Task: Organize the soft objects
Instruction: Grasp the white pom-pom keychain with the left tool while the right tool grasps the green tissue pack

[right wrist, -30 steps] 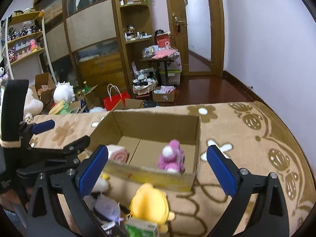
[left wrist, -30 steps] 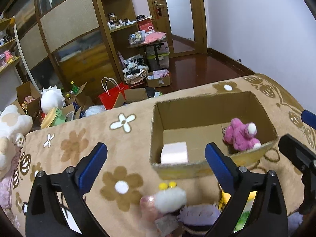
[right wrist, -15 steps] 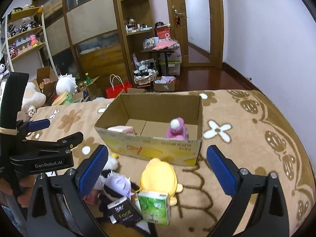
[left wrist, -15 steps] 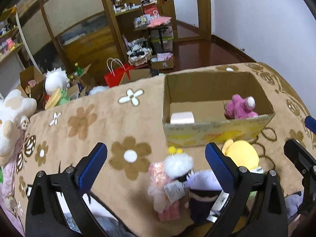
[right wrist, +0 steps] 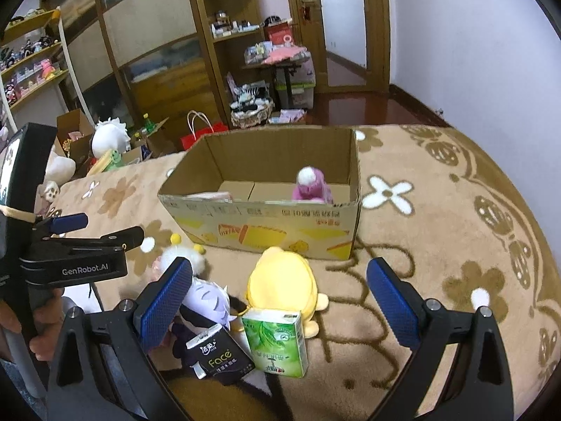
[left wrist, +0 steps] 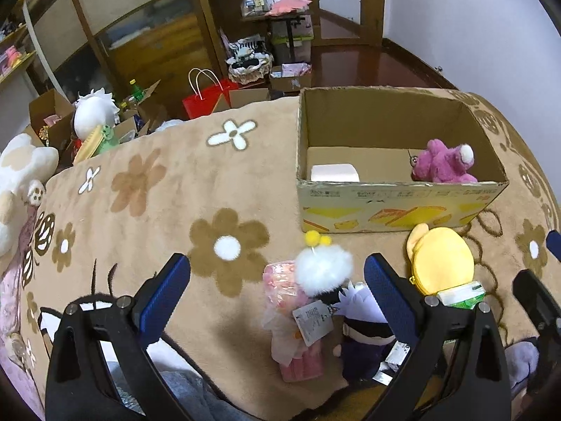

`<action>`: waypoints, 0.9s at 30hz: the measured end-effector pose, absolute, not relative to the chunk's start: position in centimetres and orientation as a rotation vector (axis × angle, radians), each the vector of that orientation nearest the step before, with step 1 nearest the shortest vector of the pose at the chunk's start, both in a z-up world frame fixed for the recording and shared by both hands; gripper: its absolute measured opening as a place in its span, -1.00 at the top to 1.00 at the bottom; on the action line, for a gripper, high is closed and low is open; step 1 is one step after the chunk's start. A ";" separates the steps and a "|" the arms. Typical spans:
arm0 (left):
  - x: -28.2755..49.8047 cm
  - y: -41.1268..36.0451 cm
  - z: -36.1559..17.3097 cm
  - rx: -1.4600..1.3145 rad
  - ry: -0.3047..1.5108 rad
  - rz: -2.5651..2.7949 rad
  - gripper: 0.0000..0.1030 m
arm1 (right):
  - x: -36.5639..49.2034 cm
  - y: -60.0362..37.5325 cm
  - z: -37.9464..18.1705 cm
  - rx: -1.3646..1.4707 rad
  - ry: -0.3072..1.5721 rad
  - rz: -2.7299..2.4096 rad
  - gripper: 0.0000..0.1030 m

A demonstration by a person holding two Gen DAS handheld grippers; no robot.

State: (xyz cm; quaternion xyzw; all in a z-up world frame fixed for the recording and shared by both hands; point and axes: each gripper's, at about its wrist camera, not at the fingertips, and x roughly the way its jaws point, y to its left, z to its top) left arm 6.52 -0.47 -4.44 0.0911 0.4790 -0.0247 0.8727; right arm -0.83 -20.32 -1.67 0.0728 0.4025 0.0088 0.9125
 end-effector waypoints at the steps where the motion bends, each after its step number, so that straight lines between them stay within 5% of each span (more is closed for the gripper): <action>1: 6.6 -0.6 -4.6 0.193 1.005 -0.054 -0.92 | -0.7 -20.3 -2.0 0.152 0.841 0.019 -1.00; 27: 10.5 -3.1 -10.2 0.245 1.138 -0.065 -0.91 | 1.7 -19.3 -8.5 0.138 1.113 0.015 -1.00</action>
